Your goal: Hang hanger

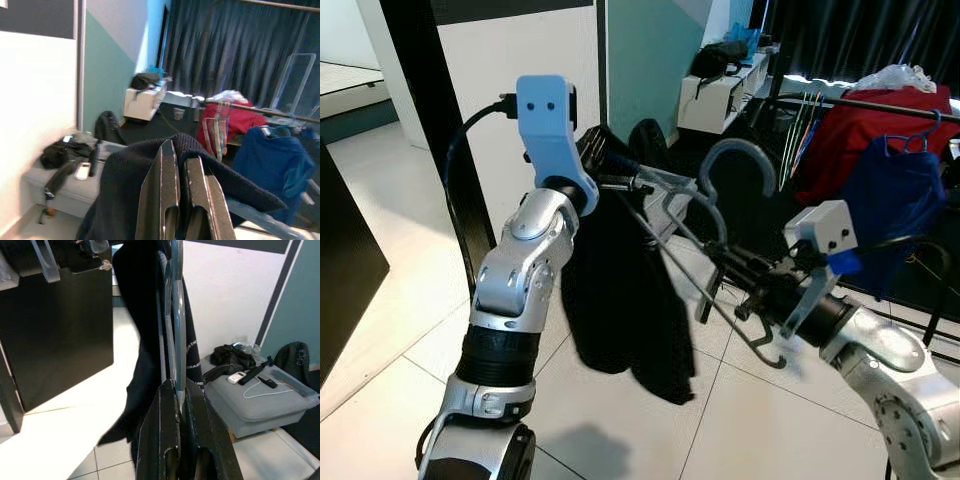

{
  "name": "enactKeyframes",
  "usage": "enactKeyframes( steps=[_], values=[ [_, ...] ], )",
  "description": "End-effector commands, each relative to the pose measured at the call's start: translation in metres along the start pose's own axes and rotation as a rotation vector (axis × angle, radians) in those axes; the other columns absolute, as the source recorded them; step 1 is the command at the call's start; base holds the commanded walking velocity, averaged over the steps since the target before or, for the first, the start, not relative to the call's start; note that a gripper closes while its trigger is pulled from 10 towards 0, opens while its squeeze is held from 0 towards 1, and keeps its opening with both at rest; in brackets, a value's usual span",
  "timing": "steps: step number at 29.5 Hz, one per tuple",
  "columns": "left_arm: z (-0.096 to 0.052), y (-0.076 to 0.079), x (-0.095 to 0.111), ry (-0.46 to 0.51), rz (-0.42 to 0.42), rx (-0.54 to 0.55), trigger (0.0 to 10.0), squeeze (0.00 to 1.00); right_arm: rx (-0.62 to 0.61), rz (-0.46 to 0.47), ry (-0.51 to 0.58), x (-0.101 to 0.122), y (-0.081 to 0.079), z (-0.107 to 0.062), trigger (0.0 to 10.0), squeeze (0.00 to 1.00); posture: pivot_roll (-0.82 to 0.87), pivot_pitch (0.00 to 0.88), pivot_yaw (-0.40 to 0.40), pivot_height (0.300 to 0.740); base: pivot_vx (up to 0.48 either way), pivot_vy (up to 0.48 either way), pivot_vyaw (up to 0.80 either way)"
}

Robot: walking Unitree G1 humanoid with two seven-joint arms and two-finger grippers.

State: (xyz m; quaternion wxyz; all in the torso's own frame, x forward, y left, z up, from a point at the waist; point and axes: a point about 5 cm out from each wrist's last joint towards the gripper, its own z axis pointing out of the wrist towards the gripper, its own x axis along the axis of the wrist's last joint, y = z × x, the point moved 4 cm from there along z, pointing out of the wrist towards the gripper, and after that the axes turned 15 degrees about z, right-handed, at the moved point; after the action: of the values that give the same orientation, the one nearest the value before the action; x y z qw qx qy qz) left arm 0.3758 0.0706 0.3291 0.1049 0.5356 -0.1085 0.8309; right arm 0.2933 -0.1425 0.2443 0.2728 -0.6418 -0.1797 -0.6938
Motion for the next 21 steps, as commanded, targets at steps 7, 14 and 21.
enactKeyframes(
  steps=[7,14,21],
  values=[
    [-0.013,0.063,0.044,0.144,-0.451,-0.348,10.0,0.00,-0.029,-0.008,0.006,0.000,0.003,0.006,10.0,0.00,-0.10,0.000,-0.010,0.740,0.000,0.000,0.00],
    [-0.018,0.075,0.054,0.141,-0.772,-0.462,10.0,0.00,-0.053,-0.028,0.018,0.002,0.008,0.007,10.0,0.00,-0.10,0.000,-0.011,0.740,0.000,0.000,0.00],
    [-0.019,0.080,0.042,0.070,-0.841,-0.494,10.0,0.00,-0.078,-0.046,0.051,0.008,0.013,0.012,10.0,0.00,-0.10,0.000,-0.009,0.740,0.000,0.000,0.00]
  ],
)
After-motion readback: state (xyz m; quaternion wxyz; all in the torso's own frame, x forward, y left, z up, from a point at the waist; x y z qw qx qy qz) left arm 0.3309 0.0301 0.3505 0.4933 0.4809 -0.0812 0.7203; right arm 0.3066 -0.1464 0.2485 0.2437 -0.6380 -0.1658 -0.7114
